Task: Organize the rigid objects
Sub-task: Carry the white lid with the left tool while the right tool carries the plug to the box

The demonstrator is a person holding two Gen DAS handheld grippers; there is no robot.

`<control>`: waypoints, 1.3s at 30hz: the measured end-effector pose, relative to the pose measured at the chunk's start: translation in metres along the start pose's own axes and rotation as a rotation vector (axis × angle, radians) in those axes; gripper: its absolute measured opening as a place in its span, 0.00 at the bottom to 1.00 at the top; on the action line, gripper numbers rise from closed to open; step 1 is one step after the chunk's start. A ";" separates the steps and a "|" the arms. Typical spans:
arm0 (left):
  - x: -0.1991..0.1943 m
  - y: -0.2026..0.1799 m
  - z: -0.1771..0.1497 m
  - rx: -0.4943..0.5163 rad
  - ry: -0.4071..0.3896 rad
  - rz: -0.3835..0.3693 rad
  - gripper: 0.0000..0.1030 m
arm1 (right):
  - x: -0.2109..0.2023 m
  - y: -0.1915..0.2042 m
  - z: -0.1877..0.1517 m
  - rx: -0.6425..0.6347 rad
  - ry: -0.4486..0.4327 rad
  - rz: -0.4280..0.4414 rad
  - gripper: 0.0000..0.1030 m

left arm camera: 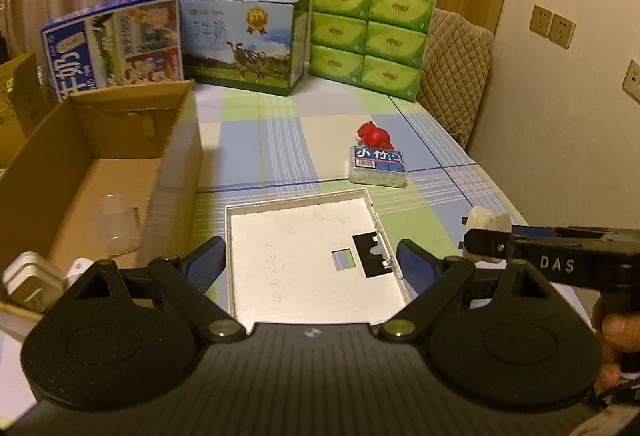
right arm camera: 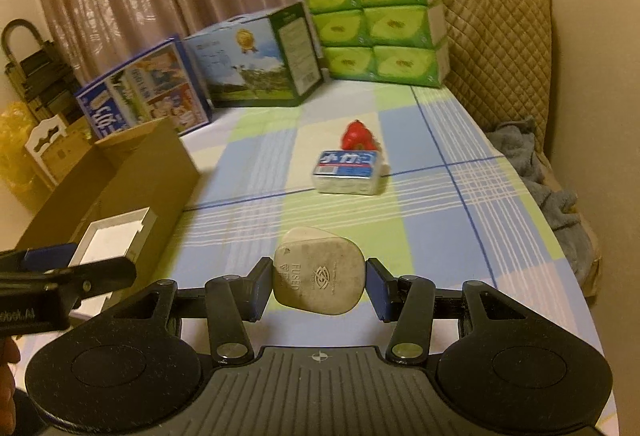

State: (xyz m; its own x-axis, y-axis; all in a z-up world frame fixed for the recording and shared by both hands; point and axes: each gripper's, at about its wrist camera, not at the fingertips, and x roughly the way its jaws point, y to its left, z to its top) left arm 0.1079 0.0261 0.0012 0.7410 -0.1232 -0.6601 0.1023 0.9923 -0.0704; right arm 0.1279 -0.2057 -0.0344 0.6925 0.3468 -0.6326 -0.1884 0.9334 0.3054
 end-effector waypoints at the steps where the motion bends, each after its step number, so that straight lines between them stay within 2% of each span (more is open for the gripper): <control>1: -0.006 0.002 0.000 0.000 -0.005 0.004 0.86 | -0.004 0.004 -0.001 -0.006 -0.002 0.004 0.45; 9: -0.042 0.024 -0.004 -0.020 -0.024 0.041 0.86 | -0.027 0.041 -0.003 -0.054 -0.018 0.037 0.45; 20: -0.074 0.060 -0.009 -0.061 -0.044 0.088 0.86 | -0.037 0.090 0.000 -0.127 -0.035 0.095 0.45; 28: -0.088 0.093 -0.013 -0.088 -0.052 0.129 0.86 | -0.027 0.118 0.000 -0.178 -0.014 0.130 0.45; 35: -0.091 0.136 -0.002 -0.103 -0.055 0.161 0.87 | -0.011 0.155 0.007 -0.235 -0.001 0.184 0.45; 39: -0.088 0.163 0.005 -0.075 -0.035 0.205 0.87 | 0.005 0.178 0.015 -0.269 0.004 0.213 0.45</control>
State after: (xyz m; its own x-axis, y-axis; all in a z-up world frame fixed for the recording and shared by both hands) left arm 0.0626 0.1983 0.0520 0.7642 0.0816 -0.6398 -0.1011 0.9949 0.0062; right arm 0.1082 -0.0394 0.0277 0.6154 0.5366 -0.5774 -0.5061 0.8306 0.2325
